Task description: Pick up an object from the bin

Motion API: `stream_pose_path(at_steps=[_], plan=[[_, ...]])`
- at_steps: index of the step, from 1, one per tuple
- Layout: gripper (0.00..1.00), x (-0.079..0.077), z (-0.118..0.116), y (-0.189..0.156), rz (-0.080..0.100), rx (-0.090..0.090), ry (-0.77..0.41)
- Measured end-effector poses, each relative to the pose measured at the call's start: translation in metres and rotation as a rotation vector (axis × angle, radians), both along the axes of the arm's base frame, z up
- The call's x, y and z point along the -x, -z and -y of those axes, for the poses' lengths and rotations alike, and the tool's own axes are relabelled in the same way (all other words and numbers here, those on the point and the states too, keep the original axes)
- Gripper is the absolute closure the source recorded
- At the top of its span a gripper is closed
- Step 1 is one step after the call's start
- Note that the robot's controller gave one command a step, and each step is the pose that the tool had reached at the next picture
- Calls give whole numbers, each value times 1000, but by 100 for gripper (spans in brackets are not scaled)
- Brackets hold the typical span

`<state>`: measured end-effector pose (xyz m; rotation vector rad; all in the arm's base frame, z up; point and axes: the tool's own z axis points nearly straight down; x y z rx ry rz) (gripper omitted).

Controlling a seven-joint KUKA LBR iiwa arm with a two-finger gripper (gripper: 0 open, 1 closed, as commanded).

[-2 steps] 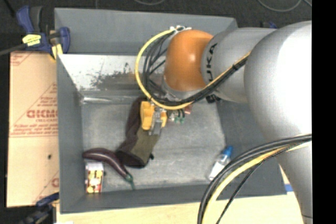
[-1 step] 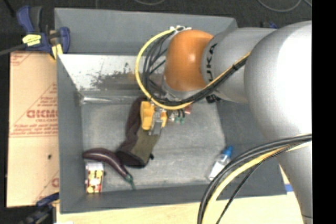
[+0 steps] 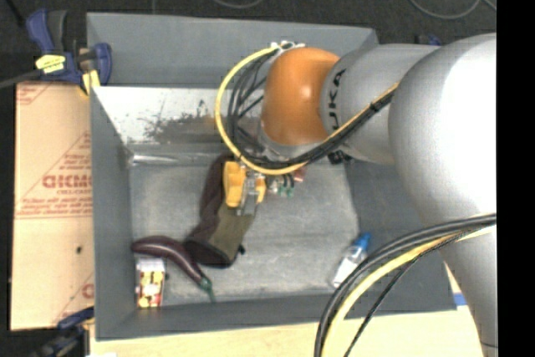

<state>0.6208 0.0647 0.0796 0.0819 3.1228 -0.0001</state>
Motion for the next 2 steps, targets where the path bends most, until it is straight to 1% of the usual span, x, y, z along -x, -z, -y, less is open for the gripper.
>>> stream_pose_path(at_steps=[2], plan=[[100,0,0,0,0,0,0]])
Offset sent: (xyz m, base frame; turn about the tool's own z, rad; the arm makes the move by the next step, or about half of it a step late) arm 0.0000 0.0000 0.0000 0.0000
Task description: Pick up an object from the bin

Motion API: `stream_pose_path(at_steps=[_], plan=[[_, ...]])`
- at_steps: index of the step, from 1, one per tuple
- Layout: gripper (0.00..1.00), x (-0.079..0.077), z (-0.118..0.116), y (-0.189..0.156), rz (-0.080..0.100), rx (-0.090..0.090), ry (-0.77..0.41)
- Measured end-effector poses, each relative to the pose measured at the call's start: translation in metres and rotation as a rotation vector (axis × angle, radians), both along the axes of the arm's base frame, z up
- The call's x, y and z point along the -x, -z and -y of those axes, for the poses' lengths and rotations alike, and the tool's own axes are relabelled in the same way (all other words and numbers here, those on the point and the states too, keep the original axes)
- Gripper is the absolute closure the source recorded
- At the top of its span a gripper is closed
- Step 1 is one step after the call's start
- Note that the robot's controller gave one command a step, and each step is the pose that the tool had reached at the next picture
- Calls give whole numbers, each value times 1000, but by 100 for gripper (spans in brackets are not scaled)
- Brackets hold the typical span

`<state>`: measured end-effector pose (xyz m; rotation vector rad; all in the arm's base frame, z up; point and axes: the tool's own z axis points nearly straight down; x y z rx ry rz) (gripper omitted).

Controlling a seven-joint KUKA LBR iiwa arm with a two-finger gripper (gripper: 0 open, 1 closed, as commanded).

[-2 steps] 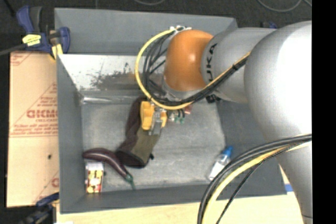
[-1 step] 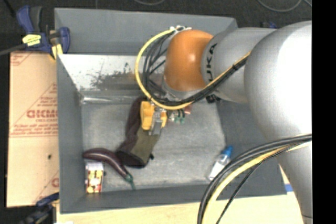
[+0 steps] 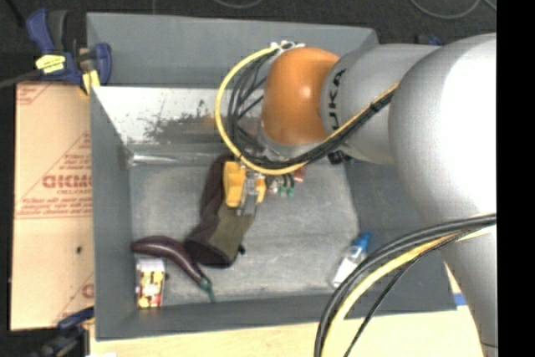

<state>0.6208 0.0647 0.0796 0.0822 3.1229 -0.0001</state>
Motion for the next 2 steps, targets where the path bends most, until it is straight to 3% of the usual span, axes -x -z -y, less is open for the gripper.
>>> stream_pose_path(at_steps=[2], plan=[[100,0,0,0,0,0,0]])
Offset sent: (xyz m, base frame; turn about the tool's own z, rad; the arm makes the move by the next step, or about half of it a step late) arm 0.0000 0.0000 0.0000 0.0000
